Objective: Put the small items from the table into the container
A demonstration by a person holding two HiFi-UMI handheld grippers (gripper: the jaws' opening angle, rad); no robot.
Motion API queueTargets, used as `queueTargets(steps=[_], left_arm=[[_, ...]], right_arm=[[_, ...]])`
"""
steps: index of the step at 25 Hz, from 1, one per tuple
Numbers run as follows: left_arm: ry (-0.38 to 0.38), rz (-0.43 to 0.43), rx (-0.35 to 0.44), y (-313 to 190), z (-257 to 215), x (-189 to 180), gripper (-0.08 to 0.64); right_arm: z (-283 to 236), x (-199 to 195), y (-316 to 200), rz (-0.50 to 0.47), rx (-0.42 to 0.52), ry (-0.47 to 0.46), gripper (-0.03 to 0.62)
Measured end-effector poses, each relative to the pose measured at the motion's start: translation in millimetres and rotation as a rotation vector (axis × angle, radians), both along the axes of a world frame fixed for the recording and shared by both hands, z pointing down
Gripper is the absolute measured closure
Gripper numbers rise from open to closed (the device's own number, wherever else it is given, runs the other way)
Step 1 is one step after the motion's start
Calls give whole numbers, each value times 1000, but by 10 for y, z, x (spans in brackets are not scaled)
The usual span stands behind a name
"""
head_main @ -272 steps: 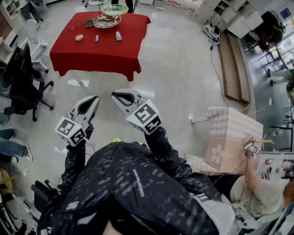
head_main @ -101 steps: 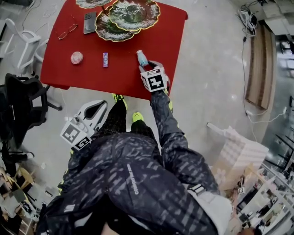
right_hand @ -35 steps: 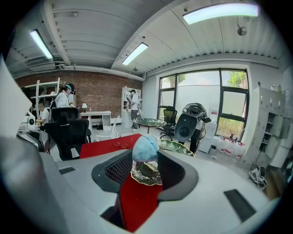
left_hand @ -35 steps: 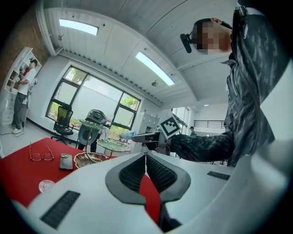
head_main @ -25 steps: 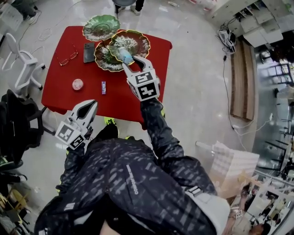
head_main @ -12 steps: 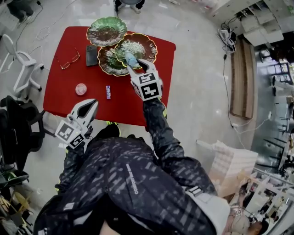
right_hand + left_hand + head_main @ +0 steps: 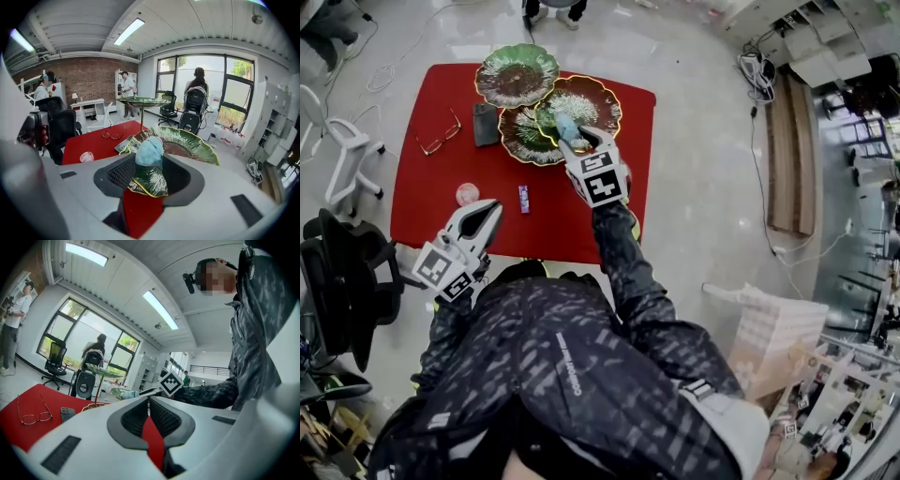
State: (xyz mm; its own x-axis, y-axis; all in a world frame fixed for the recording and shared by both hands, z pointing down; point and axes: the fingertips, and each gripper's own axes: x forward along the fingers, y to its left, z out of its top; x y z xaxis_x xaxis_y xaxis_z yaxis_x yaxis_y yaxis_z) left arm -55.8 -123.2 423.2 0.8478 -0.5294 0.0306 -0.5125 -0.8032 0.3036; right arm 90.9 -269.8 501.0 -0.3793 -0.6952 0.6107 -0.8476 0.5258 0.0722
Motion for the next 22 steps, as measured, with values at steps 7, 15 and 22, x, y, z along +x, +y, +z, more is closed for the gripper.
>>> queueTargets(steps=[7, 15, 22], left_arm=[[8, 21, 13, -131, -48, -30, 548], [-11, 38, 20, -250, -27, 7, 548], [-41, 52, 26, -309, -35, 51, 548]], right_arm=[[13, -10, -50, 13, 3, 28, 413], [-109, -14, -35, 17, 42, 49, 393], [-378, -134, 141, -4, 85, 27, 393]])
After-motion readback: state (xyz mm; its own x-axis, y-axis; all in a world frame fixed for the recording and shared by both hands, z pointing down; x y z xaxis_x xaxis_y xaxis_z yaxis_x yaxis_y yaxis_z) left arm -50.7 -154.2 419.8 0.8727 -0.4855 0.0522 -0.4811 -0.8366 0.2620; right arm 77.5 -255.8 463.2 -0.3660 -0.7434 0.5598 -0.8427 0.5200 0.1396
